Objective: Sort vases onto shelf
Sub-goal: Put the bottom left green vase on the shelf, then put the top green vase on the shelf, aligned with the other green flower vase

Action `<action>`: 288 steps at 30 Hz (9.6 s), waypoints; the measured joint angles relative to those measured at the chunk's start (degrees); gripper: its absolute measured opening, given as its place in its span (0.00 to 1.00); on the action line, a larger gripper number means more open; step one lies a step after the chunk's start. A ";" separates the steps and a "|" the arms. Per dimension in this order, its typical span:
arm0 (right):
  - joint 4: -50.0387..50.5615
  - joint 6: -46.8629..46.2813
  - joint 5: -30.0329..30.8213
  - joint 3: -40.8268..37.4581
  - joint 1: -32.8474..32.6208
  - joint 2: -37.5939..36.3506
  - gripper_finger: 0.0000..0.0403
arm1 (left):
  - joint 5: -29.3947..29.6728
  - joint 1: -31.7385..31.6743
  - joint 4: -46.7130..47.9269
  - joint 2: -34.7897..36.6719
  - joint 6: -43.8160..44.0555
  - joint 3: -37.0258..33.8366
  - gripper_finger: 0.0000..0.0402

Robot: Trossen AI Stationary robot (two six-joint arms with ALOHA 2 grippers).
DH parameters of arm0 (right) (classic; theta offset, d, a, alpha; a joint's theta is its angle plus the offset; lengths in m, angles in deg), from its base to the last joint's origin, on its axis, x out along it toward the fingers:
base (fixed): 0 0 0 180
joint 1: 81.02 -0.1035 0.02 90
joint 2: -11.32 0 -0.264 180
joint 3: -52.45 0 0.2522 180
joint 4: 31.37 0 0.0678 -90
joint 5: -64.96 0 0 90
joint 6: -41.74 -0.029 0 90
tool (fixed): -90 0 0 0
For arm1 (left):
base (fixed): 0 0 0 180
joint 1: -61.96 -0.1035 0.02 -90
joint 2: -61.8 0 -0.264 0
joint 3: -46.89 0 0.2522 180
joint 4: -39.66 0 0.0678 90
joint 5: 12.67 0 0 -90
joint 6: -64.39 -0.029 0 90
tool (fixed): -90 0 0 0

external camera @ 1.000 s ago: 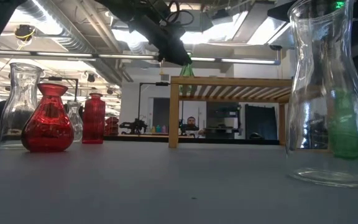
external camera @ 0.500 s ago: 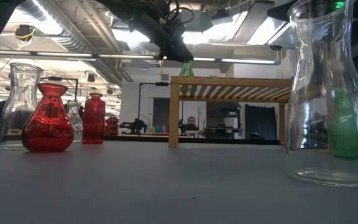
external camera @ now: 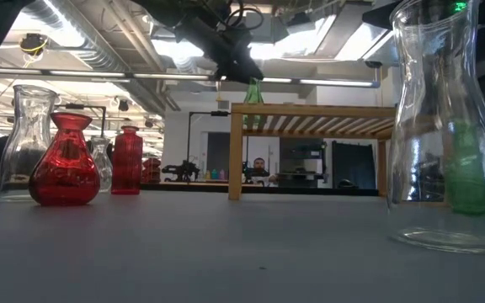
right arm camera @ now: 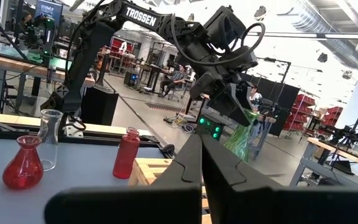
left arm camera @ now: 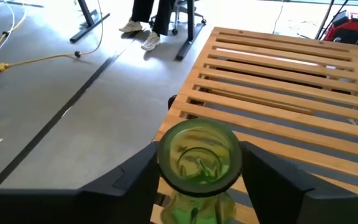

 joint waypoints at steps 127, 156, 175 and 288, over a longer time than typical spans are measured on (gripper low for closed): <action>71.12 -42.12 -10.22 35.99 -12.39 13.76 0.00 | 14.08 48.59 -29.02 6.32 3.00 -30.08 0.54; 116.43 -75.29 -34.99 47.23 -6.01 20.31 0.42 | 17.44 48.00 -83.44 16.13 9.67 -65.16 0.54; 113.16 -62.94 -32.59 39.86 -6.01 25.14 0.43 | 17.38 48.03 -82.96 16.11 12.64 -65.16 0.54; 86.49 -16.37 -38.14 61.71 7.87 57.47 0.08 | 29.85 49.42 -69.63 16.06 15.76 -65.13 0.54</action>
